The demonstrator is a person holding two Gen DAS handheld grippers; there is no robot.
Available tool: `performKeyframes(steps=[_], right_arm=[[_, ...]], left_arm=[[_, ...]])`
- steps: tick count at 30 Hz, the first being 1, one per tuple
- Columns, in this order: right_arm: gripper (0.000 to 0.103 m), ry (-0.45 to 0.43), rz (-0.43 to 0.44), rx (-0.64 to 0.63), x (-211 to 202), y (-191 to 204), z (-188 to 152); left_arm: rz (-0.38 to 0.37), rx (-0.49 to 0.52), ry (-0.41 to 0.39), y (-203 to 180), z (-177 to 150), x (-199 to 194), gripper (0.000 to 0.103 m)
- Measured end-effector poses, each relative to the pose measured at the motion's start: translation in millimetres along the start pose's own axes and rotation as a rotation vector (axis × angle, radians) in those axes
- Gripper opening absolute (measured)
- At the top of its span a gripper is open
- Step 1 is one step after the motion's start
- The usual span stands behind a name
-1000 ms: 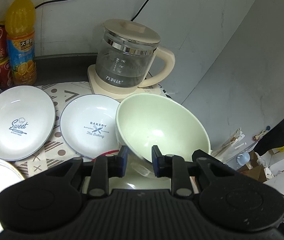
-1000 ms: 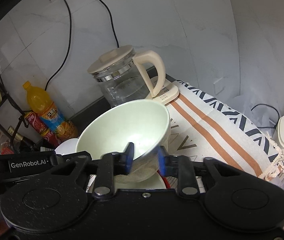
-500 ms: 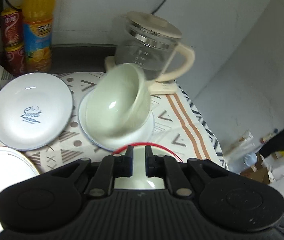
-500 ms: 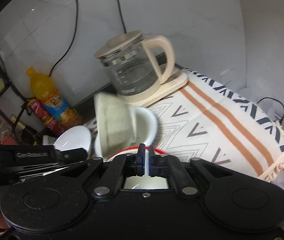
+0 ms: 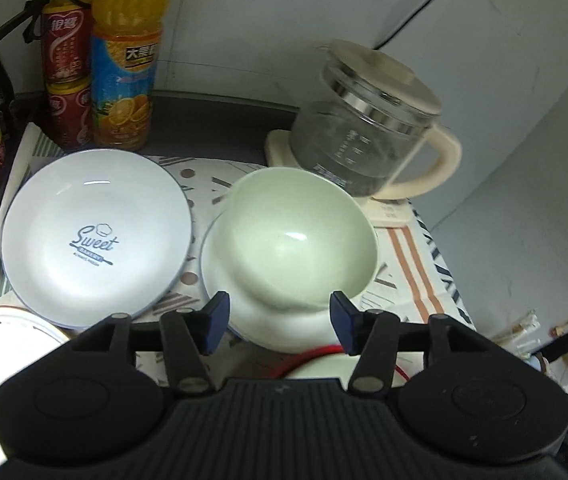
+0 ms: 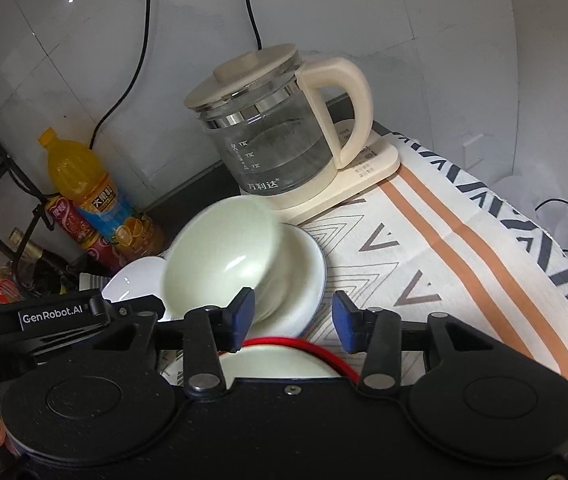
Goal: Organize plates and bowls
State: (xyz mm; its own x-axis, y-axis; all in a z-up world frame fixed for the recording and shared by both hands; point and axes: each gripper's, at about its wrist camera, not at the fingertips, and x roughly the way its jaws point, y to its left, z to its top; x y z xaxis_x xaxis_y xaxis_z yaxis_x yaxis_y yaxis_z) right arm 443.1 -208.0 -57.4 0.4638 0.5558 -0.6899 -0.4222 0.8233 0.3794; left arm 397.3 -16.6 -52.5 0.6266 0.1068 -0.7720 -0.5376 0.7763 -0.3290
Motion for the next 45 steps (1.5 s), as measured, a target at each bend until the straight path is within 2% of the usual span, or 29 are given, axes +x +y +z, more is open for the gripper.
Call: performKeyframes(steps=[14, 24, 27, 29, 35, 45], right_arm=[[0.045, 0.114, 0.049, -0.054, 56, 8, 22], [0.044, 0.19, 0.06, -0.061, 87, 7, 24], [0.038, 0.228, 0.067, -0.053, 96, 5, 23], [0.027, 0.254, 0.079, -0.041, 101, 4, 22], [0.022, 0.267, 0.081, -0.061, 105, 5, 19], [0.021, 0.171, 0.089, -0.097, 82, 12, 29]], left_arm=[[0.117, -0.078, 0.014, 23, 14, 35, 0.054], [0.128, -0.11, 0.049, 28, 17, 58, 0.053], [0.129, -0.114, 0.053, 28, 17, 64, 0.048], [0.135, -0.116, 0.064, 28, 16, 68, 0.038], [0.107, -0.124, 0.081, 29, 13, 75, 0.013], [0.101, -0.051, 0.006, 12, 19, 57, 0.013]])
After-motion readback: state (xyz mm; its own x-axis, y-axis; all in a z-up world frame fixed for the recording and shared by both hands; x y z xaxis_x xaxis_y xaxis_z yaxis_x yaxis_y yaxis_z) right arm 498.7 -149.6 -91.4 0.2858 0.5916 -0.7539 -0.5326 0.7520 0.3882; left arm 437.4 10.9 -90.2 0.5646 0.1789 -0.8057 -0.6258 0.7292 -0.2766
